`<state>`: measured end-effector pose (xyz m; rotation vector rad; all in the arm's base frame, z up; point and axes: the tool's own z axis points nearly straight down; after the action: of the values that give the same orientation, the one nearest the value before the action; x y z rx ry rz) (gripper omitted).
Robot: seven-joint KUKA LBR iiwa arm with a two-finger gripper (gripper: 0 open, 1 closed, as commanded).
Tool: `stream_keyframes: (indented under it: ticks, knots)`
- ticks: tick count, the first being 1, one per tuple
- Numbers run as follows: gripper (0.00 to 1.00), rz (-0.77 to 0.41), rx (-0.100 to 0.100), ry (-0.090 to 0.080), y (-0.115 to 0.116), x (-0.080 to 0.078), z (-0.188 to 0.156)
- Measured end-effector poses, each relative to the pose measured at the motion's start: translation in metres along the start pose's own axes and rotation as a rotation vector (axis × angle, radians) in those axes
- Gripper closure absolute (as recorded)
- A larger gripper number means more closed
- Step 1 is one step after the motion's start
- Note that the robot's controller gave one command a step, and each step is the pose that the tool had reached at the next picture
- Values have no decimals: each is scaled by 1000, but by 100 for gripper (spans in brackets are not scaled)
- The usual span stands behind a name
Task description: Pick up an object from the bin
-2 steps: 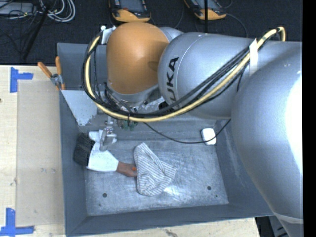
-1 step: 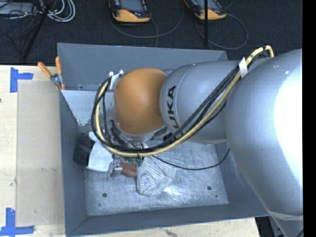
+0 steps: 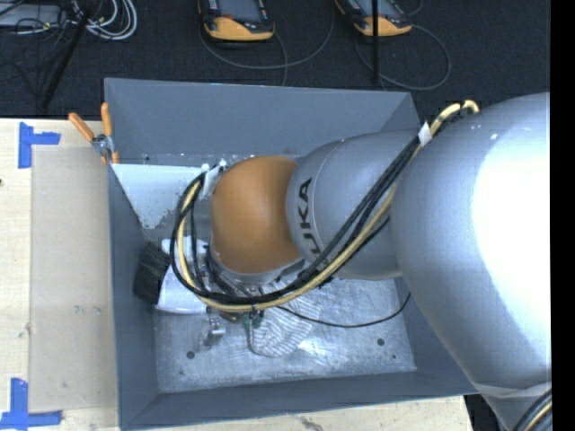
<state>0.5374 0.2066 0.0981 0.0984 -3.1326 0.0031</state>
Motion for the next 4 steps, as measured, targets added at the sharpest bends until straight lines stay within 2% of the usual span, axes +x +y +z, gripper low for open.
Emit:
stream_keyframes:
  ticks: [1, 2, 3, 4]
  knots:
    - [0, 121, -3, -8, -9, -15, -37]
    - [0, 278, -4, -10, 14, -13, 15]
    - [100, 159, -12, -13, 0, -17, 23]
    - [100, 160, -12, -13, 0, -17, 23]
